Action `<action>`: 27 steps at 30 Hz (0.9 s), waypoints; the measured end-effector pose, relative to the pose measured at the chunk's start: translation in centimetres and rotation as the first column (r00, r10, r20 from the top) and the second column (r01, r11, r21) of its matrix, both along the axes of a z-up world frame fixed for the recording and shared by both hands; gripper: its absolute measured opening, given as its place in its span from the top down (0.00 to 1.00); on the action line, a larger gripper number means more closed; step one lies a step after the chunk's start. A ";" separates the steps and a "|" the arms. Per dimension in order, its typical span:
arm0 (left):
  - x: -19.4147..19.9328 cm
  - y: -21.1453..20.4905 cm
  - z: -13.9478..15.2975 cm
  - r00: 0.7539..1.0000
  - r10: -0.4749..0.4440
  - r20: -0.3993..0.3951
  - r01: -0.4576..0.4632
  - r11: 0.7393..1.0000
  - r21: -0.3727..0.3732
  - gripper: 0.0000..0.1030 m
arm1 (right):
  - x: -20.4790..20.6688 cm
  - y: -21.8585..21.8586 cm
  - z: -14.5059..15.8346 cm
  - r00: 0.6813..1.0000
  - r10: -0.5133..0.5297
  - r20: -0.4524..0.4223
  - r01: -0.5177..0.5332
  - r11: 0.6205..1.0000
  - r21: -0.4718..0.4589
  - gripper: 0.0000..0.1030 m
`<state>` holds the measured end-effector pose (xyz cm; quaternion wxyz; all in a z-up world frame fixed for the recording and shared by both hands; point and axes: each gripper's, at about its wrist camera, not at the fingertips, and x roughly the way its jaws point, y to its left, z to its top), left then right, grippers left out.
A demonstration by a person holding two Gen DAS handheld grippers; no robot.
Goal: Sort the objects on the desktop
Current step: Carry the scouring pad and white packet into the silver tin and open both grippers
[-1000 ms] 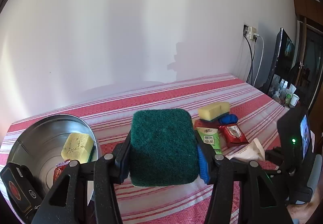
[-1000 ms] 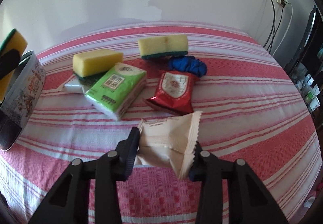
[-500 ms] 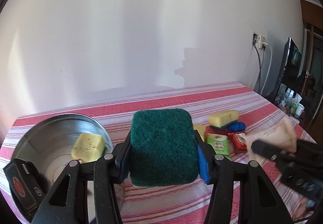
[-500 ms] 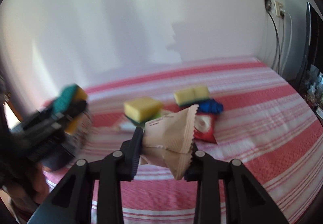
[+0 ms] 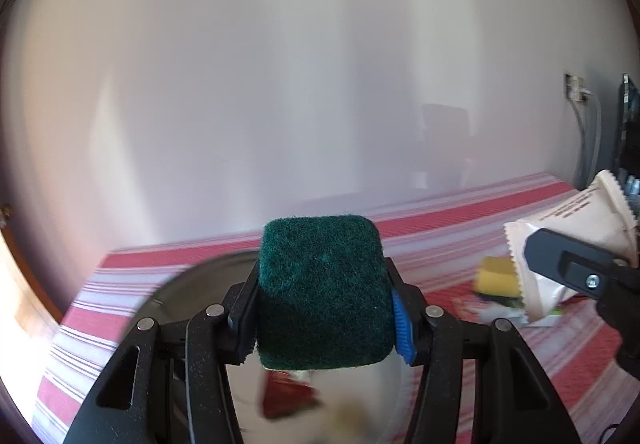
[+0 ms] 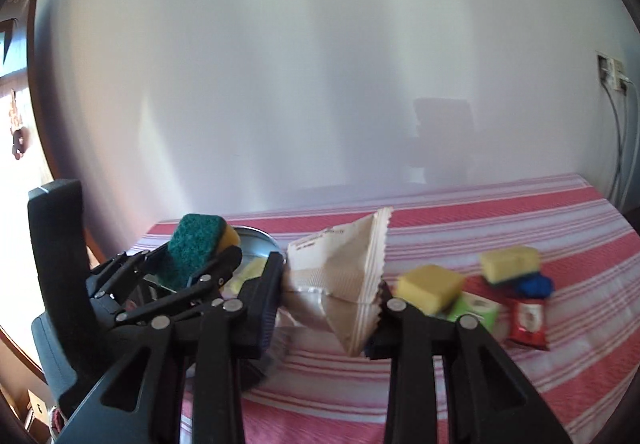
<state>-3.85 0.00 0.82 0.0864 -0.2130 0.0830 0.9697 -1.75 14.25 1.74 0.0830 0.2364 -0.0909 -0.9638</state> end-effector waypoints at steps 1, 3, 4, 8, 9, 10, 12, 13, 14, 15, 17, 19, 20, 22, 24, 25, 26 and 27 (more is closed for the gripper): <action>-0.3 -0.5 0.2 1.000 0.014 -0.008 -0.014 1.000 -0.007 0.46 | -0.3 -0.6 0.1 1.000 0.008 -0.007 -0.008 1.000 -0.001 0.69; -1.1 -1.8 0.5 0.999 0.049 -0.020 -0.049 0.999 -0.018 0.46 | -1.0 -1.7 0.5 0.999 0.021 -0.030 -0.021 1.000 0.002 0.68; -1.6 -2.4 0.7 0.997 0.066 -0.025 -0.067 0.998 -0.021 0.46 | -1.4 -2.3 0.7 0.999 0.024 -0.042 -0.024 1.000 0.003 0.68; -3.0 -5.0 0.5 0.991 0.129 -0.018 -0.129 0.991 -0.016 0.46 | -3.7 -4.5 1.3 0.997 0.049 -0.062 -0.050 0.998 -0.023 0.69; -3.4 -5.8 0.4 0.989 0.144 -0.006 -0.144 0.990 0.004 0.46 | -4.2 -5.0 1.5 0.996 0.053 -0.069 -0.055 0.998 -0.020 0.69; -3.7 -6.4 0.3 0.988 0.153 0.003 -0.153 0.988 0.018 0.46 | -4.7 -5.5 1.6 0.995 0.056 -0.078 -0.057 0.998 -0.013 0.69; -4.3 -7.4 -0.1 0.983 0.184 0.022 -0.185 0.982 0.027 0.46 | -5.7 -6.6 1.8 0.994 0.064 -0.091 -0.065 0.998 -0.006 0.69; -4.4 -7.5 -0.2 0.981 0.195 0.026 -0.195 0.981 0.023 0.46 | -6.3 -7.0 1.8 0.993 0.072 -0.092 -0.073 0.997 -0.013 0.69; -4.5 -7.7 -0.4 0.978 0.206 0.034 -0.207 0.978 0.019 0.46 | -6.8 -7.3 1.7 0.993 0.078 -0.091 -0.080 0.997 -0.020 0.69; -4.8 -7.7 -0.6 0.976 0.215 0.045 -0.216 0.976 0.016 0.46 | -7.4 -7.4 1.5 0.993 0.083 -0.088 -0.086 0.996 -0.025 0.71; -5.2 -7.8 -0.7 0.971 0.232 0.055 -0.233 0.972 0.011 0.46 | -7.9 -7.2 0.9 0.993 0.090 -0.079 -0.093 0.995 -0.039 0.73; -5.4 -7.9 -0.8 0.967 0.250 0.053 -0.251 0.968 0.002 0.46 | -8.0 -6.9 0.2 0.993 0.089 -0.072 -0.093 0.994 -0.054 0.73; -5.3 -8.0 -0.9 0.966 0.251 0.055 -0.252 0.968 -0.001 0.46 | -8.1 -6.8 0.0 0.994 0.088 -0.068 -0.092 0.994 -0.055 0.73; -5.0 -7.9 -1.1 0.966 0.251 0.064 -0.251 0.968 -0.006 0.46 | -8.3 -6.5 -0.6 0.994 0.091 -0.054 -0.095 0.993 -0.063 0.73; -5.0 -7.7 -1.3 0.966 0.250 0.071 -0.249 0.968 -0.020 0.46 | -8.4 -6.6 -0.8 0.994 0.093 -0.048 -0.096 0.993 -0.070 0.73; -5.2 -7.8 -1.4 0.965 0.253 0.073 -0.252 0.967 -0.029 0.46 | -8.2 -6.9 -0.7 0.994 0.091 -0.053 -0.095 0.993 -0.068 0.73; -5.3 -7.8 -1.6 0.963 0.259 0.074 -0.256 0.966 -0.042 0.46 | -8.1 -6.8 -0.7 0.994 0.089 -0.061 -0.093 0.994 -0.064 0.73; -5.4 -7.6 -1.8 0.961 0.264 0.076 -0.260 0.964 -0.058 0.46 | -7.8 -6.8 -0.5 0.994 0.085 -0.071 -0.089 0.994 -0.059 0.71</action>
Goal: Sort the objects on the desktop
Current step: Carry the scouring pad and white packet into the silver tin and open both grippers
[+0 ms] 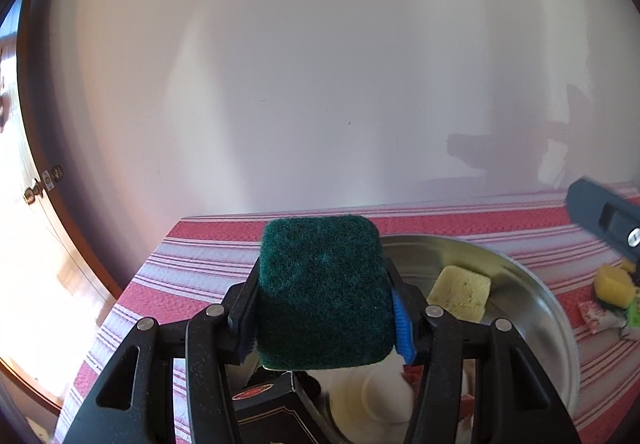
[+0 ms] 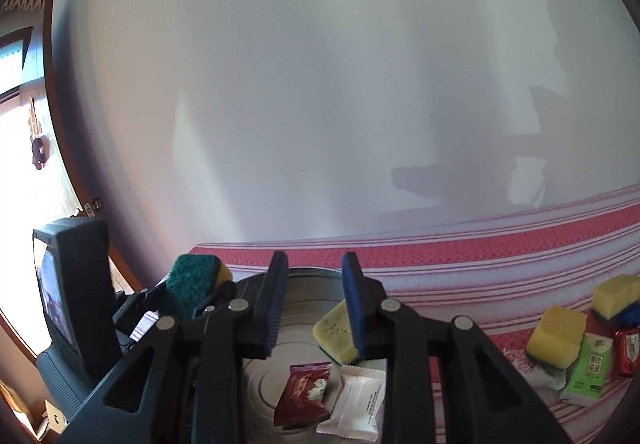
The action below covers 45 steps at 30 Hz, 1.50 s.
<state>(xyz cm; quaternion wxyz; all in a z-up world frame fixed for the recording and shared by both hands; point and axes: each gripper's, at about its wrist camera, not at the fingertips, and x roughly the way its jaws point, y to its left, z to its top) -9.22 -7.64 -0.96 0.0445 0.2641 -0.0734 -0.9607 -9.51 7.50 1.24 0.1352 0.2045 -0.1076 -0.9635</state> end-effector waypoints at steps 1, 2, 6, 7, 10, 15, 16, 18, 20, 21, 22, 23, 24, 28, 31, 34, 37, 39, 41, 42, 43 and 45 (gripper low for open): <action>-0.1 0.4 0.2 1.000 0.002 0.007 -0.002 1.000 -0.006 0.46 | 0.3 0.0 0.1 1.000 -0.004 -0.008 0.004 1.000 0.004 0.71; -0.1 0.4 0.3 1.000 0.002 0.013 -0.002 1.000 -0.007 0.46 | 0.5 -0.2 0.2 1.000 -0.006 -0.015 0.006 1.000 0.006 0.71; 0.0 0.1 0.0 0.999 -0.006 0.053 0.006 1.000 0.001 0.46 | 1.1 -0.4 0.5 1.000 -0.009 -0.020 0.009 1.000 0.006 0.69; 0.0 0.1 -0.1 0.998 -0.006 0.058 0.006 1.000 -0.001 0.45 | 1.3 -0.3 0.6 1.000 -0.016 -0.022 0.016 1.000 0.005 0.62; 0.0 0.4 -0.3 0.998 -0.003 0.067 0.004 1.000 -0.019 0.45 | 1.5 -0.1 0.7 0.998 -0.044 -0.040 0.044 0.999 0.008 0.39; -0.2 0.4 -0.9 0.997 -0.010 0.081 0.012 0.999 -0.031 0.45 | 2.0 -0.1 1.3 0.997 -0.057 -0.053 0.058 0.998 0.008 0.37; -0.2 0.5 -0.7 0.997 -0.008 0.081 0.010 0.999 -0.032 0.44 | 2.0 -0.2 1.3 0.997 -0.057 -0.052 0.058 0.998 0.012 0.36; -0.1 0.5 -0.7 0.997 -0.006 0.081 0.009 0.999 -0.037 0.42 | 2.0 -0.3 1.3 0.997 -0.057 -0.051 0.058 0.998 0.015 0.36; -0.1 0.4 -0.6 0.997 -0.002 0.079 0.005 0.999 -0.038 0.31 | 1.8 -0.4 1.2 0.997 -0.058 -0.053 0.060 0.998 0.020 0.36; 0.0 0.4 -0.5 0.997 0.003 0.075 -0.001 0.999 -0.039 0.28 | 1.7 -0.3 1.0 0.997 -0.062 -0.054 0.063 0.998 0.022 0.35; 0.0 0.3 -0.5 0.998 0.007 0.068 -0.004 0.999 -0.038 0.24 | 1.7 -0.3 1.0 0.996 -0.065 -0.057 0.066 0.997 0.024 0.33; 0.1 0.2 -0.4 0.998 0.009 0.063 -0.007 0.999 -0.037 0.20 | 1.7 -0.3 0.9 0.996 -0.068 -0.060 0.069 0.997 0.025 0.31; 0.1 0.1 -0.4 0.998 0.011 0.058 -0.009 0.999 -0.035 0.18 | 1.6 -0.2 0.8 0.995 -0.072 -0.064 0.074 0.997 0.024 0.27; -0.1 -0.1 -0.4 0.998 0.027 0.052 -0.026 0.999 -0.034 0.13 | 1.8 0.0 0.7 0.993 -0.089 -0.074 0.091 0.996 0.024 0.12; -0.2 -0.3 -0.5 0.998 0.028 0.063 -0.027 0.999 -0.018 0.13 | 1.8 0.0 0.5 0.991 -0.107 -0.085 0.110 0.993 0.032 0.06; -0.1 -0.4 -0.5 0.998 0.029 0.062 -0.029 1.000 -0.004 0.13 | 2.1 0.0 0.5 0.987 -0.124 -0.100 0.129 0.991 0.046 0.00; -0.1 -0.4 -0.5 0.998 0.034 0.061 -0.034 0.999 0.000 0.13 | 2.4 0.1 0.5 0.983 -0.139 -0.117 0.146 0.988 0.052 0.00; -0.2 -0.3 -0.5 0.997 0.038 0.064 -0.038 0.999 -0.001 0.12 | 2.5 0.2 0.6 0.982 -0.149 -0.118 0.156 0.986 0.057 0.00; -0.2 -0.2 -0.5 0.997 0.037 0.065 -0.037 0.999 0.002 0.12 | 2.6 0.5 0.6 0.980 -0.164 -0.114 0.172 0.983 0.057 0.00; -0.2 -0.2 -0.5 0.997 0.037 0.065 -0.037 0.999 0.004 0.12 | 2.6 0.7 0.6 0.979 -0.169 -0.115 0.176 0.983 0.052 0.00; -0.1 -0.2 -0.4 0.997 0.035 0.063 -0.036 0.999 0.006 0.12 | 2.6 1.0 0.6 0.979 -0.171 -0.114 0.177 0.983 0.046 0.00; 0.0 -0.2 -0.4 0.998 0.033 0.060 -0.033 0.999 0.012 0.12 | 2.6 1.3 0.6 0.978 -0.177 -0.114 0.182 0.982 0.039 0.00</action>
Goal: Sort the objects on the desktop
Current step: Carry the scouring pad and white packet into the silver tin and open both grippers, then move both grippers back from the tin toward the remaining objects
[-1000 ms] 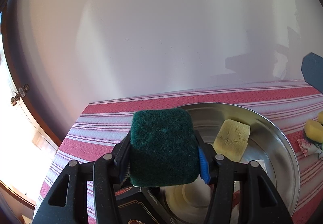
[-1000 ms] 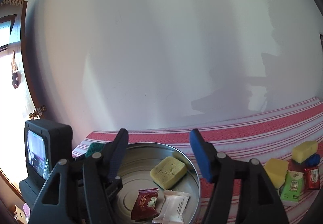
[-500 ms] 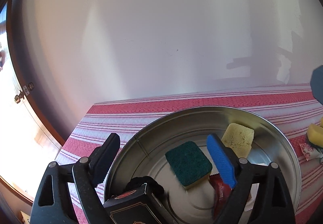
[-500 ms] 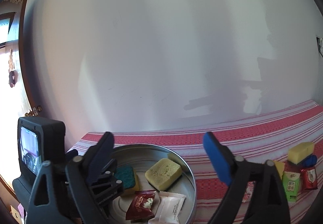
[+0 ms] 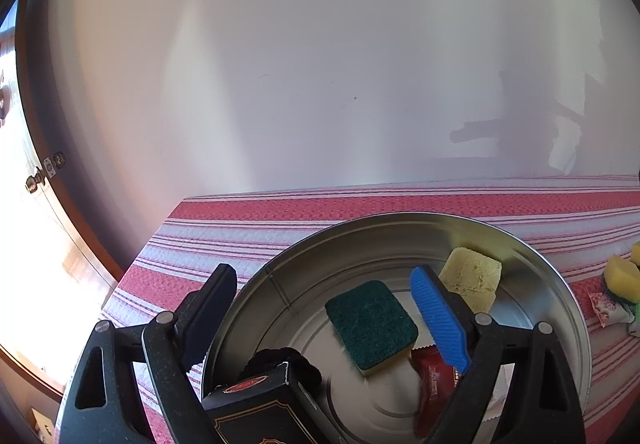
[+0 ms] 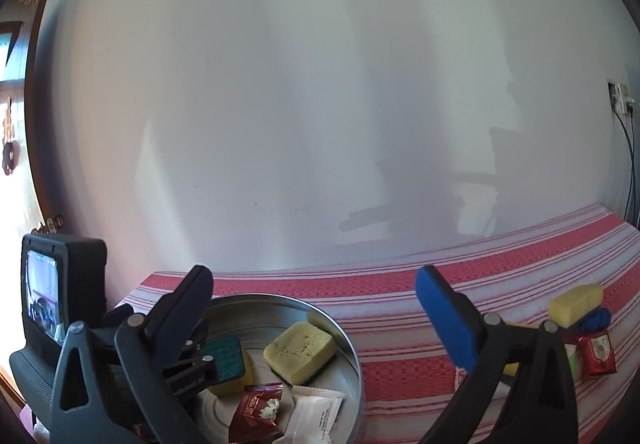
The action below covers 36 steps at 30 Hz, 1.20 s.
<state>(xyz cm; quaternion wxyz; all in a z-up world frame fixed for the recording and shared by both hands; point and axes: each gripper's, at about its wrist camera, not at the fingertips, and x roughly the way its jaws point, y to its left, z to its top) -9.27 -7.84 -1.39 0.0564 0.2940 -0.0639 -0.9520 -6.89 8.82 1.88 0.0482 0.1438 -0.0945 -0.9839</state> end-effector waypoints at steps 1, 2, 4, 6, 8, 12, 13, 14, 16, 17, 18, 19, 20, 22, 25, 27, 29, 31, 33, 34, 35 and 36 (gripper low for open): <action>0.0 -0.1 0.0 1.000 -0.001 -0.002 0.001 1.000 0.005 0.12 | 0.0 0.1 0.0 1.000 -0.002 -0.002 0.002 1.000 -0.002 0.00; 0.1 -0.1 0.1 1.000 -0.003 -0.004 0.003 1.000 0.014 0.12 | 0.0 0.3 0.0 1.000 -0.003 -0.004 0.003 1.000 -0.003 0.00; 0.2 0.0 0.1 1.000 -0.007 -0.007 0.007 1.000 0.025 0.12 | 0.2 0.5 0.1 1.000 -0.005 -0.014 0.005 1.000 -0.005 0.00; 0.3 0.1 0.2 1.000 -0.011 -0.018 0.011 1.000 0.028 0.12 | 0.5 0.8 0.1 1.000 -0.009 -0.027 0.009 1.000 -0.002 0.00; 0.6 0.3 0.4 0.999 -0.012 -0.035 0.013 0.999 0.029 0.12 | 0.8 1.0 0.2 0.999 -0.021 -0.036 0.021 1.000 0.012 0.00; 1.5 0.9 0.9 0.996 -0.042 -0.076 0.047 0.997 0.057 0.12 | 1.8 2.3 0.3 0.997 -0.055 -0.055 0.056 0.998 0.025 0.00; 1.7 1.0 1.0 0.995 -0.049 -0.082 0.054 0.996 0.064 0.12 | 2.0 2.7 0.3 0.997 -0.061 -0.057 0.063 0.998 0.027 0.00; 1.9 1.3 1.1 0.994 -0.057 -0.090 0.063 0.995 0.071 0.12 | 2.3 3.1 0.3 0.996 -0.069 -0.060 0.071 0.997 0.030 0.00; 2.2 1.9 1.1 0.992 -0.070 -0.104 0.078 0.994 0.074 0.12 | 2.7 3.9 0.2 0.994 -0.089 -0.062 0.092 0.995 0.040 0.00; 2.4 2.2 1.1 0.991 -0.078 -0.110 0.087 0.994 0.071 0.12 | 2.9 4.3 0.1 0.994 -0.096 -0.060 0.099 0.994 0.046 0.00; 2.6 2.6 1.1 0.990 -0.086 -0.116 0.094 0.993 0.067 0.12 | 3.1 4.7 0.1 0.993 -0.103 -0.057 0.106 0.993 0.053 0.00; 2.8 3.0 1.1 0.988 -0.091 -0.121 0.099 0.993 0.063 0.12 | 3.3 5.1 0.0 0.992 -0.110 -0.055 0.113 0.992 0.060 0.00; 3.0 3.2 1.1 0.988 -0.093 -0.125 0.101 0.993 0.061 0.12 | 3.5 5.3 -0.1 0.992 -0.116 -0.056 0.119 0.991 0.065 0.00; 3.3 3.8 1.0 0.987 -0.095 -0.127 0.104 0.993 0.062 0.12 | 3.9 6.0 -0.3 0.990 -0.129 -0.059 0.134 0.988 0.076 0.00; 3.6 4.5 1.2 0.986 -0.102 -0.133 0.113 0.991 0.077 0.12 | 4.5 7.0 -0.7 0.987 -0.152 -0.060 0.157 0.984 0.088 0.00; 3.7 4.9 1.2 0.985 -0.106 -0.137 0.117 0.990 0.074 0.12 | 4.8 7.5 -0.9 0.984 -0.164 -0.062 0.170 0.980 0.104 0.00; 4.0 5.7 1.2 0.984 -0.112 -0.140 0.122 0.990 0.067 0.12 | 5.2 7.7 -1.2 0.981 -0.180 -0.065 0.187 0.974 0.128 0.00; 4.1 6.2 1.1 0.983 -0.118 -0.139 0.128 0.990 0.063 0.12 | 5.5 8.1 -1.5 0.980 -0.187 -0.063 0.194 0.970 0.145 0.00; 4.3 6.9 1.0 0.982 -0.130 -0.136 0.139 0.988 0.062 0.12 | 5.4 8.4 -1.6 0.980 -0.190 -0.051 0.196 0.969 0.148 0.00; 4.3 7.2 0.9 0.982 -0.135 -0.135 0.145 0.987 0.065 0.12 | 5.4 8.6 -1.7 0.980 -0.195 -0.043 0.199 0.969 0.146 0.00; 4.4 7.5 0.9 0.981 -0.140 -0.134 0.149 0.987 0.066 0.12 | 5.4 8.9 -1.7 0.979 -0.201 -0.037 0.204 0.968 0.144 0.00; 4.6 7.9 0.9 0.981 -0.144 -0.133 0.154 0.986 0.066 0.12 | 5.4 9.2 -1.7 0.977 -0.211 -0.028 0.213 0.966 0.143 0.00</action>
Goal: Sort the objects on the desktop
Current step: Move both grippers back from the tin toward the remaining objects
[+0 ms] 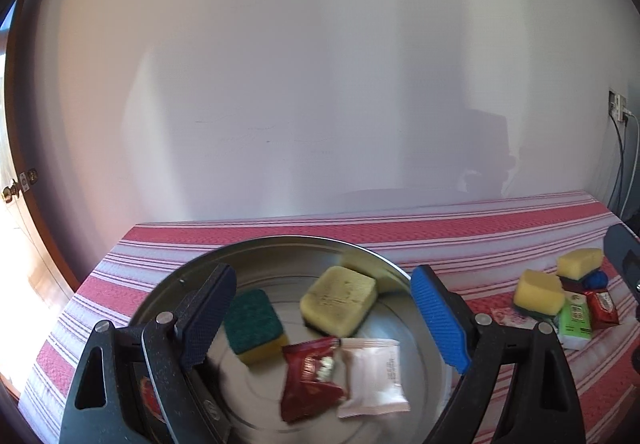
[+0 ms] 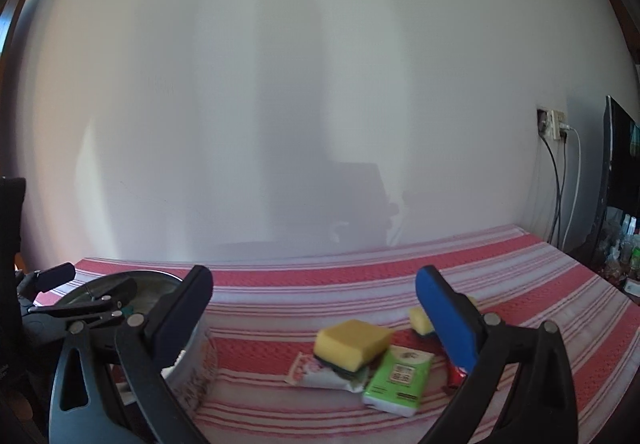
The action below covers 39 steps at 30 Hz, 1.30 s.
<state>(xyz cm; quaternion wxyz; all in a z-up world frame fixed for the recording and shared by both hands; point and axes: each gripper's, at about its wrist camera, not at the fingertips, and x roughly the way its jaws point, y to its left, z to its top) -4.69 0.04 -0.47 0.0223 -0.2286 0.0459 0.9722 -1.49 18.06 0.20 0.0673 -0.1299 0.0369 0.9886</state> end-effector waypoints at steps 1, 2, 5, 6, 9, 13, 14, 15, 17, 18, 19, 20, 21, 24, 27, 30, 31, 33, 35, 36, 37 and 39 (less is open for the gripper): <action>0.1 0.4 0.0 1.000 -0.006 0.000 0.006 1.000 0.000 0.12 | -0.1 0.3 0.0 1.000 -0.010 0.009 0.010 1.000 -0.001 0.00; 0.2 0.7 0.0 1.000 -0.010 0.001 0.010 1.000 -0.001 0.12 | -0.2 0.5 0.0 1.000 -0.018 0.019 0.018 1.000 -0.001 0.00; 0.5 1.7 -0.1 1.000 -0.026 0.001 0.026 1.000 -0.003 0.12 | -0.2 1.5 -0.1 0.998 -0.052 0.043 0.052 0.999 -0.007 0.00; 0.6 2.1 -0.1 0.999 -0.033 0.001 0.033 0.999 -0.003 0.12 | -0.3 1.8 -0.1 0.997 -0.057 0.048 0.058 0.998 -0.011 0.00; 0.9 3.2 -0.2 0.999 -0.049 0.006 0.049 0.999 -0.003 0.12 | -0.2 2.5 -0.1 0.996 -0.070 0.056 0.071 0.997 -0.018 0.00; 1.4 4.6 -0.5 0.997 -0.075 0.015 0.075 0.997 -0.008 0.12 | 0.4 3.0 0.0 0.994 -0.092 0.061 0.092 0.996 -0.007 0.00; 1.5 5.0 -0.5 0.997 -0.082 0.017 0.082 0.997 -0.010 0.12 | 0.4 3.1 0.0 0.994 -0.095 0.063 0.095 0.995 -0.005 0.00; 1.6 5.3 -0.6 0.996 -0.087 0.017 0.087 0.996 -0.014 0.12 | 0.4 3.4 0.1 0.993 -0.100 0.067 0.100 0.995 -0.004 0.00; 1.8 5.9 -0.7 0.995 -0.100 0.019 0.100 0.995 -0.020 0.12 | 0.4 4.0 0.1 0.990 -0.117 0.078 0.117 0.993 0.002 0.00; 1.9 6.4 -0.8 0.994 -0.110 0.022 0.111 0.994 -0.024 0.12 | 0.4 4.4 0.1 0.988 -0.127 0.082 0.128 0.992 0.002 0.00; 1.9 6.7 -0.9 0.993 -0.116 0.024 0.117 0.993 -0.025 0.12 | 0.5 4.9 0.0 0.987 -0.136 0.085 0.136 0.991 0.001 0.00; 2.0 7.2 -1.0 0.992 -0.126 0.028 0.127 0.992 -0.026 0.12 | 0.6 5.3 0.0 0.986 -0.144 0.089 0.145 0.989 -0.003 0.00; 2.1 7.4 -1.1 0.991 -0.133 0.032 0.133 0.991 -0.027 0.12 | 0.7 5.7 -0.1 0.984 -0.153 0.094 0.155 0.988 -0.008 0.00; 2.1 8.4 -1.4 0.987 -0.152 0.049 0.153 0.988 -0.028 0.12 | 0.9 7.1 -0.4 0.977 -0.182 0.113 0.186 0.982 -0.021 0.00; 2.2 9.4 -1.7 0.983 -0.173 0.060 0.176 0.984 -0.034 0.12 | 0.9 8.2 -0.7 0.968 -0.207 0.143 0.214 0.976 -0.032 0.00; 2.7 10.5 -1.9 0.979 -0.193 0.066 0.196 0.980 -0.047 0.12 | 0.6 9.3 -1.0 0.957 -0.227 0.181 0.237 0.971 -0.038 0.00; 2.7 10.8 -2.0 0.978 -0.197 0.069 0.200 0.978 -0.051 0.12 | 0.5 9.6 -1.1 0.953 -0.234 0.191 0.245 0.969 -0.035 0.00; 2.9 11.6 -2.3 0.975 -0.209 0.075 0.213 0.975 -0.059 0.12 | 0.4 10.2 -1.4 0.944 -0.253 0.211 0.264 0.964 -0.023 0.00; 2.9 12.2 -2.5 0.972 -0.219 0.083 0.225 0.972 -0.064 0.12 | 0.4 10.7 -1.6 0.937 -0.264 0.228 0.276 0.961 -0.022 0.00; 2.9 12.5 -2.6 0.970 -0.225 0.089 0.231 0.971 -0.064 0.12 | 0.5 11.0 -1.8 0.934 -0.267 0.236 0.281 0.959 -0.026 0.00; 2.9 12.8 -2.6 0.969 -0.229 0.093 0.236 0.970 -0.064 0.12 | 0.6 11.4 -1.9 0.932 -0.269 0.242 0.285 0.958 -0.031 0.00; 2.9 13.3 -2.8 0.966 -0.238 0.102 0.245 0.967 -0.065 0.12 | 0.7 12.0 -2.2 0.930 -0.267 0.251 0.287 0.957 -0.043 0.00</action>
